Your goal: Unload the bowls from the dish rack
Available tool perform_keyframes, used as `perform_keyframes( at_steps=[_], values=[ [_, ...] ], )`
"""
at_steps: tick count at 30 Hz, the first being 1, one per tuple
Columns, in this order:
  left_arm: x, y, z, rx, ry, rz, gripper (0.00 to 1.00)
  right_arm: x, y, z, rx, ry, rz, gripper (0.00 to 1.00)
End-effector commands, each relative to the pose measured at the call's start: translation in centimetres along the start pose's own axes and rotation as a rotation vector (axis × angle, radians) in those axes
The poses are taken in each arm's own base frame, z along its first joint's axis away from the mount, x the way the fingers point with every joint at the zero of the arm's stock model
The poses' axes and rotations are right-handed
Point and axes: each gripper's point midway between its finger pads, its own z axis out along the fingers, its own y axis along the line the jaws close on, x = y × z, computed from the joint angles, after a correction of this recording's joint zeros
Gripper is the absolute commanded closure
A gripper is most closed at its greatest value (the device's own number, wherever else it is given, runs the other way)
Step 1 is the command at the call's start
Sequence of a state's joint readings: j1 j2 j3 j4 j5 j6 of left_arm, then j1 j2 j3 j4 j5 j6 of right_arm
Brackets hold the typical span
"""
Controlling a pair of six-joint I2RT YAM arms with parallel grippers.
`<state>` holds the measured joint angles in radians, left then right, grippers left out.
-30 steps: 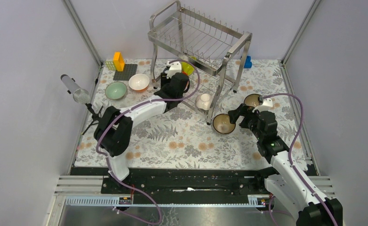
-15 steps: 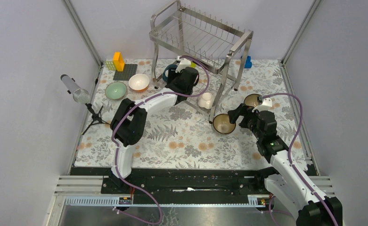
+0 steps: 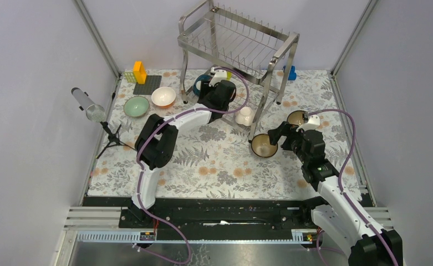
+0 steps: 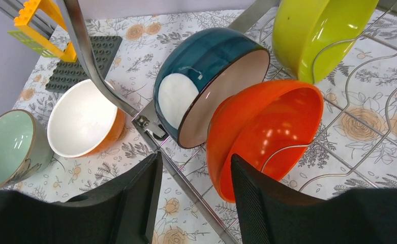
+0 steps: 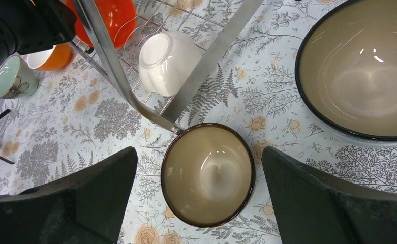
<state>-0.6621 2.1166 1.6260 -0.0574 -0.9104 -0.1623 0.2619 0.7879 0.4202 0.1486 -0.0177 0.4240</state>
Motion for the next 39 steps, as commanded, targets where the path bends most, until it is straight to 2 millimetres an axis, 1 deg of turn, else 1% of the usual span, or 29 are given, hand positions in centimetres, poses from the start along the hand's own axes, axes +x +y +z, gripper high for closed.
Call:
perform_keyframes(
  at_steps=[1,4,8,10,16,23,32,39],
  values=[
    [0.5,0.4,-0.7,0.007,-0.005,0.059,0.43,-0.8,0.3,0.2,-0.011,-0.037,-0.009,0.0],
    [0.7,0.2,-1.1,0.043,-0.007,0.071,0.43,-0.8,0.3,0.3,-0.013,-0.036,-0.009,0.0],
    [2.2,-0.1,-1.9,0.064,0.027,0.084,0.43,-0.8,0.3,0.3,-0.014,-0.036,-0.009,0.0],
    [2.5,-0.1,-2.3,0.081,0.019,0.084,0.42,-0.8,0.3,0.2,-0.015,-0.037,-0.009,0.01],
    [2.2,-0.5,-2.1,0.092,0.002,0.116,0.41,-0.8,0.4,0.2,-0.02,-0.037,-0.008,0.01],
    [1.2,-0.9,-0.9,0.043,0.004,0.165,0.4,-0.9,0.5,0.0,-0.022,-0.044,-0.01,0.0],
    [0.5,-1.2,1.6,0.037,0.017,0.163,0.41,-0.9,0.4,-0.1,-0.02,-0.047,-0.009,0.0],
    [-0.2,-0.2,2.9,-0.023,0.011,0.189,0.42,-0.9,0.4,0.0,-0.018,-0.045,-0.009,0.0]
  ],
)
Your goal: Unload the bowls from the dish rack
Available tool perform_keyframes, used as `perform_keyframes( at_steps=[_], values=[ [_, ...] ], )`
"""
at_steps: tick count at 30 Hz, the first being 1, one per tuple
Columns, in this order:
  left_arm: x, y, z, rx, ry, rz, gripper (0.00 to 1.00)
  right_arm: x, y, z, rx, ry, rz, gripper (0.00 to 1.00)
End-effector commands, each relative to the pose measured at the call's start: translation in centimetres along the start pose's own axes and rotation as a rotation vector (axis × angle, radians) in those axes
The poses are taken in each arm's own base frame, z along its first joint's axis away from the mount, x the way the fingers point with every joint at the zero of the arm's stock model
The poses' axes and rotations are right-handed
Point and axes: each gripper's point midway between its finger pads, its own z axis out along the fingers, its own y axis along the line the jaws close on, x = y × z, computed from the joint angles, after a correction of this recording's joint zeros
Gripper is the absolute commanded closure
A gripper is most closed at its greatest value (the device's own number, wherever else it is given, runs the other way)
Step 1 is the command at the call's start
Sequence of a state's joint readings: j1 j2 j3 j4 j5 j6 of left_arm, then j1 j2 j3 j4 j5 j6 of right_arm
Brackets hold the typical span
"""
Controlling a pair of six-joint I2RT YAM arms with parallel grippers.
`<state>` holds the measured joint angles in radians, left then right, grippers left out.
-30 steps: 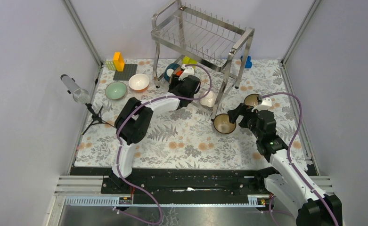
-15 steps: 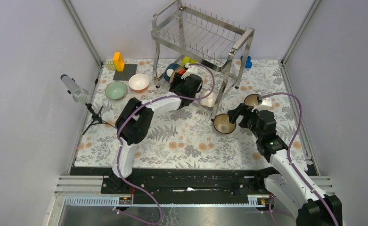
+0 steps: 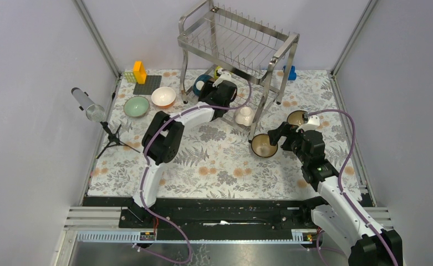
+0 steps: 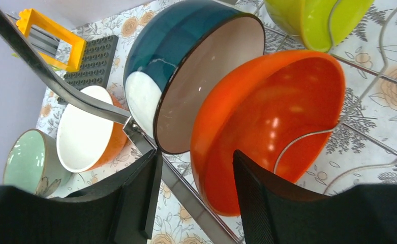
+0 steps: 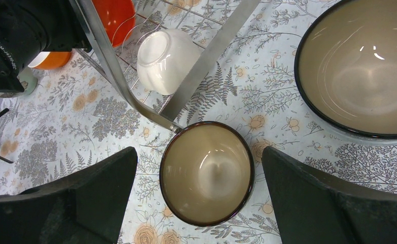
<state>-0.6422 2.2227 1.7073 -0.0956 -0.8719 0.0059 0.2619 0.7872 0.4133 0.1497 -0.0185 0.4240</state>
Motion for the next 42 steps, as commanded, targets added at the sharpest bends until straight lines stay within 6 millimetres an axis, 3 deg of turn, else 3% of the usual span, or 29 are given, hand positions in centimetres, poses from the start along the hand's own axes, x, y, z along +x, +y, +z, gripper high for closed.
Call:
perform_keyframes(
  at_steps=[1,4,11,18,32,42],
  values=[
    [-2.4,1.3,0.4,-0.053,-0.036,-0.021,0.44,-1.1,0.5,0.0,-0.018,-0.049,-0.009,0.0],
    [-2.6,1.8,0.3,-0.076,-0.038,-0.023,0.54,-1.2,0.5,0.0,-0.018,-0.049,-0.009,0.0],
    [-2.9,2.1,-0.1,-0.095,-0.044,-0.016,0.99,-1.1,0.5,0.0,-0.021,-0.049,-0.009,0.0],
    [-4.3,2.4,-1.7,-0.162,-0.099,0.016,1.0,-1.1,0.5,0.0,-0.021,-0.05,-0.009,0.01],
    [-8.3,6.7,-8.1,-0.466,-0.265,0.1,1.0,-1.2,0.6,-0.1,-0.023,-0.053,-0.009,0.01],
    [-7.1,7.5,-12.2,-0.461,-0.271,0.01,1.0,-1.2,0.6,-0.1,-0.027,-0.052,-0.009,0.0]
  ],
)
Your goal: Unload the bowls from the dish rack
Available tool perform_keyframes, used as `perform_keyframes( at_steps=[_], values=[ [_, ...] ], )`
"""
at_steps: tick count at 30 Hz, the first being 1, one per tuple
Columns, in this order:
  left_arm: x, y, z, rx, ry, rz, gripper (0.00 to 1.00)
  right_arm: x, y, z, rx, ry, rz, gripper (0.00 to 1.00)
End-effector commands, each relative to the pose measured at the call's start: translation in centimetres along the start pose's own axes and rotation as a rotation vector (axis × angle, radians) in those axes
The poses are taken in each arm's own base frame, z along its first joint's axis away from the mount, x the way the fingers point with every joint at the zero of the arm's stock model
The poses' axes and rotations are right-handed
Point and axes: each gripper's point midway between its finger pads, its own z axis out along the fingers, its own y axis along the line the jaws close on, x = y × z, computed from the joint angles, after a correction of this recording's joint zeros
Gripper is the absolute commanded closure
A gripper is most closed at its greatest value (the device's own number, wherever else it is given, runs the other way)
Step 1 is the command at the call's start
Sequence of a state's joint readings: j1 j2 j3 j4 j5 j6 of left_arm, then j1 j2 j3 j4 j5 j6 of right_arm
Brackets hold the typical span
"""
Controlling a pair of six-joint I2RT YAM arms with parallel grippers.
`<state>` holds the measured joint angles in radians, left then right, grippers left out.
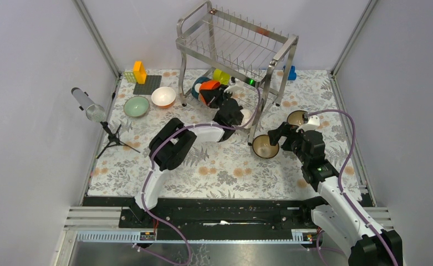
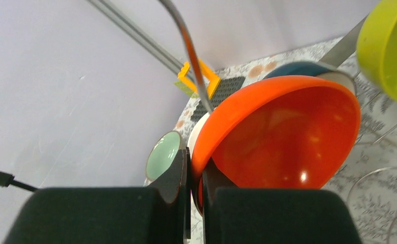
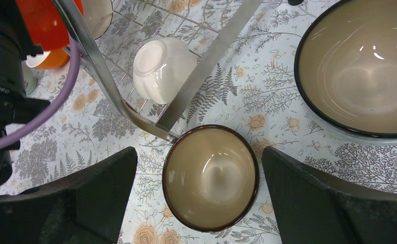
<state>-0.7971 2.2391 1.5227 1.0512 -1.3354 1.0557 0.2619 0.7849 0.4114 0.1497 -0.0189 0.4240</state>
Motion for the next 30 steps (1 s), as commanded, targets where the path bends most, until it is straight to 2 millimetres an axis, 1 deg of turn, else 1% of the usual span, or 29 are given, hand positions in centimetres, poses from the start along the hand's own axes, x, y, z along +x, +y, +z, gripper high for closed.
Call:
perform_keyframes(
  at_steps=[1,6,8,14,19,22,25,30],
  values=[
    [-1.2,4.7,-2.3,-0.043,0.021,-0.198,1.0,-1.3,0.7,-0.1,-0.028,-0.052,-0.009,0.0],
    [0.2,6.9,-3.8,-0.069,0.056,-0.249,1.0,-1.3,0.8,-0.2,-0.034,-0.052,-0.007,0.01],
    [1.1,7.3,-4.2,-0.075,0.081,-0.27,1.0,-1.3,0.8,-0.2,-0.033,-0.052,-0.008,0.0],
    [5.1,8.9,-5.3,-0.084,0.14,-0.329,1.0,-1.3,0.9,-0.3,-0.04,-0.051,-0.006,0.0],
    [7.6,11.4,-5.9,-0.101,0.153,-0.456,1.0,-1.1,1.0,-0.2,-0.043,-0.044,-0.005,0.0],
    [8.9,12.8,-5.9,-0.116,0.149,-0.55,1.0,-1.2,1.1,-0.2,-0.048,-0.045,-0.006,0.0],
    [9.7,14.1,-5.8,-0.13,0.143,-0.648,1.0,-1.1,1.0,-0.3,-0.046,-0.045,-0.005,0.01],
    [10.7,15.7,-6.0,-0.13,0.106,-0.859,1.0,-1.1,0.9,-0.2,-0.043,-0.042,-0.006,0.01]
  ],
)
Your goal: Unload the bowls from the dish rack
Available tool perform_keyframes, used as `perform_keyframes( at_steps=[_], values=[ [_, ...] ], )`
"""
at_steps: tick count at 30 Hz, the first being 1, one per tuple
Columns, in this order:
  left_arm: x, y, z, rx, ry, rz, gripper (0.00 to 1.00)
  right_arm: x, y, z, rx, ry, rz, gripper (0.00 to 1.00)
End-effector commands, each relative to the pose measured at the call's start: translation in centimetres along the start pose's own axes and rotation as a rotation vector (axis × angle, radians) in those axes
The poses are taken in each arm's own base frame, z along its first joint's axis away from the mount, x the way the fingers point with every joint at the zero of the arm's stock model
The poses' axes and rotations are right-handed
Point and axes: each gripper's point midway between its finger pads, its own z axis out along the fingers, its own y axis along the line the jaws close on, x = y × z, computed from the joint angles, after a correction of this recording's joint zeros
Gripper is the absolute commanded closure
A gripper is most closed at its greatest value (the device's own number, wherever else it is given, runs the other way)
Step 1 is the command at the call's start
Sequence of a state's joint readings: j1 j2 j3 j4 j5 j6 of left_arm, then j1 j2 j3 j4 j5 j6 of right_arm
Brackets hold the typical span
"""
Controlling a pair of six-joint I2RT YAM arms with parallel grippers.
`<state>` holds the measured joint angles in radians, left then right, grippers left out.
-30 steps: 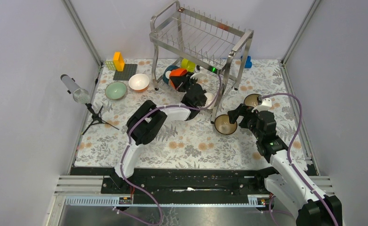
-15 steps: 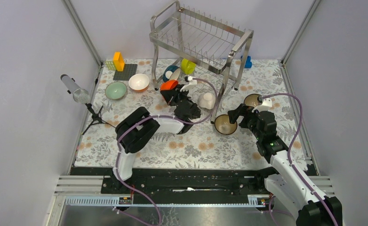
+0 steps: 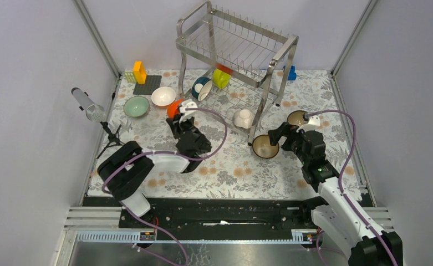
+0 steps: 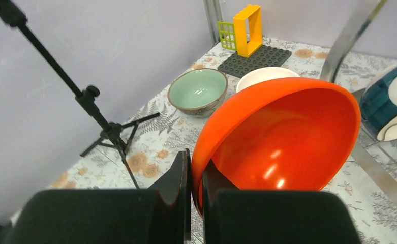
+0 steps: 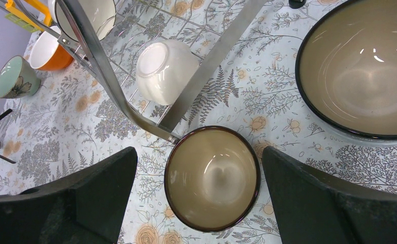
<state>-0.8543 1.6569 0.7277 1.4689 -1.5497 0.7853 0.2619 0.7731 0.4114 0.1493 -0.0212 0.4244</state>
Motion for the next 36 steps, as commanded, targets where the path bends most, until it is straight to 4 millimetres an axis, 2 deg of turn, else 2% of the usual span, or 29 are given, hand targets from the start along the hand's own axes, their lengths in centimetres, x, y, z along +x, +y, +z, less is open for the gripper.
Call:
perform_keyframes(
  at_steps=[1,4,6,8,11,14,18,22,26,30,36],
  values=[
    [-1.2,1.9,0.0,0.001,-0.007,-0.424,1.0,-0.8,0.8,0.0,-0.035,-0.032,-0.006,0.0],
    [-0.9,2.5,-0.1,0.04,-0.031,-0.534,1.0,-0.8,0.7,0.0,-0.034,-0.03,-0.005,0.0],
    [-0.9,2.3,-0.2,0.102,-0.061,-0.577,1.0,-0.8,0.7,0.0,-0.035,-0.031,-0.005,0.01],
    [-0.8,0.9,-0.5,0.184,-0.069,-0.6,1.0,-0.7,0.7,0.1,-0.032,-0.028,-0.005,0.01],
    [-0.3,-2.5,-1.1,0.336,0.005,-0.626,1.0,-0.7,0.7,0.1,-0.031,-0.026,-0.005,0.0],
    [1.6,-4.5,0.0,0.436,0.171,-0.696,1.0,-0.6,0.6,0.2,-0.029,-0.022,-0.005,0.0],
    [5.7,-5.8,1.9,0.443,0.378,-0.619,1.0,-0.5,0.6,0.2,-0.029,-0.021,-0.006,0.0],
    [8.9,-5.9,4.0,0.332,0.542,-0.498,1.0,-0.5,0.6,0.2,-0.028,-0.02,-0.006,0.0],
    [11.5,-6.2,5.7,0.279,0.734,-0.499,1.0,-0.5,0.5,0.2,-0.027,-0.019,-0.006,0.0],
    [12.3,-6.2,6.7,0.261,0.825,-0.542,1.0,-0.5,0.5,0.2,-0.025,-0.02,-0.006,0.01],
    [13.3,-4.6,8.2,0.172,0.89,-0.677,1.0,-0.5,0.5,0.2,-0.026,-0.021,-0.006,0.0]
  ],
)
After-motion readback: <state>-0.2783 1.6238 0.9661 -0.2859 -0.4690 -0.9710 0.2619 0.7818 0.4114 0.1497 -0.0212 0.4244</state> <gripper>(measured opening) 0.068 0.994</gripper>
